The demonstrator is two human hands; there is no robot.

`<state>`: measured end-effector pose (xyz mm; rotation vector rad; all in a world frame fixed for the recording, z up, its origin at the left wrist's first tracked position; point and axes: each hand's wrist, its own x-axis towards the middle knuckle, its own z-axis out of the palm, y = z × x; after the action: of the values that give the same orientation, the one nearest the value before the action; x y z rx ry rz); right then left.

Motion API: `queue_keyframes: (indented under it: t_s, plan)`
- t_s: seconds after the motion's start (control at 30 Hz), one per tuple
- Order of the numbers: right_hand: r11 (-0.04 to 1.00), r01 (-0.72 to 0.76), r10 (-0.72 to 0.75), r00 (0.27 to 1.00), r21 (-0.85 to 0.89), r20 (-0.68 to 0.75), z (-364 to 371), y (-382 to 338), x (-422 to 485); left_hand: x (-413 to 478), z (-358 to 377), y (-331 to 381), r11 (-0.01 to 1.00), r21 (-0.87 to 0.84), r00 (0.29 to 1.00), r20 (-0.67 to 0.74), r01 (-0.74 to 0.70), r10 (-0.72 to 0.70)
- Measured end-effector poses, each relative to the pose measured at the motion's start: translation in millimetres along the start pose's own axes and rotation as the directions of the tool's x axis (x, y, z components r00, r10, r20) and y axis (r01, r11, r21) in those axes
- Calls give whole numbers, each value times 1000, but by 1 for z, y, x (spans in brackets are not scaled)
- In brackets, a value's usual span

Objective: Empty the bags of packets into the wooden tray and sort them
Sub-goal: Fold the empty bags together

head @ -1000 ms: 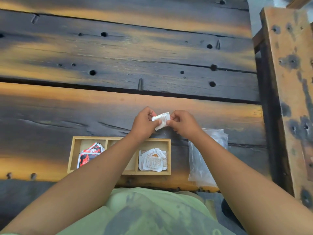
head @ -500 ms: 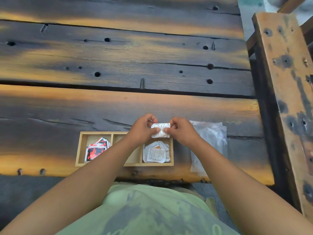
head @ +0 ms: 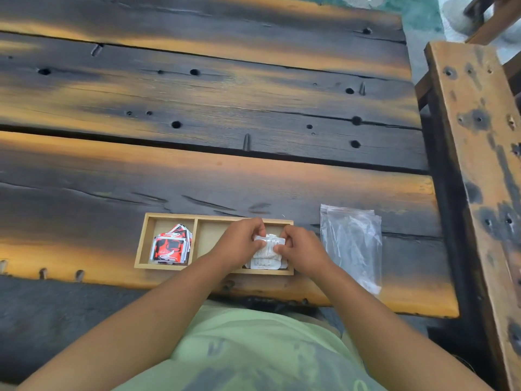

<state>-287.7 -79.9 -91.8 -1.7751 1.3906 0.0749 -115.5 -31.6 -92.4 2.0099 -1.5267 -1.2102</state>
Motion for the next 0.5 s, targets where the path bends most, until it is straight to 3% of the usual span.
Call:
queue_keyframes:
  t_s: [0.5]
  plan:
    - [959,86,-106,993,-270,-60,17,-1,-16,-5,7,-5,940,312,989,95,-136,112]
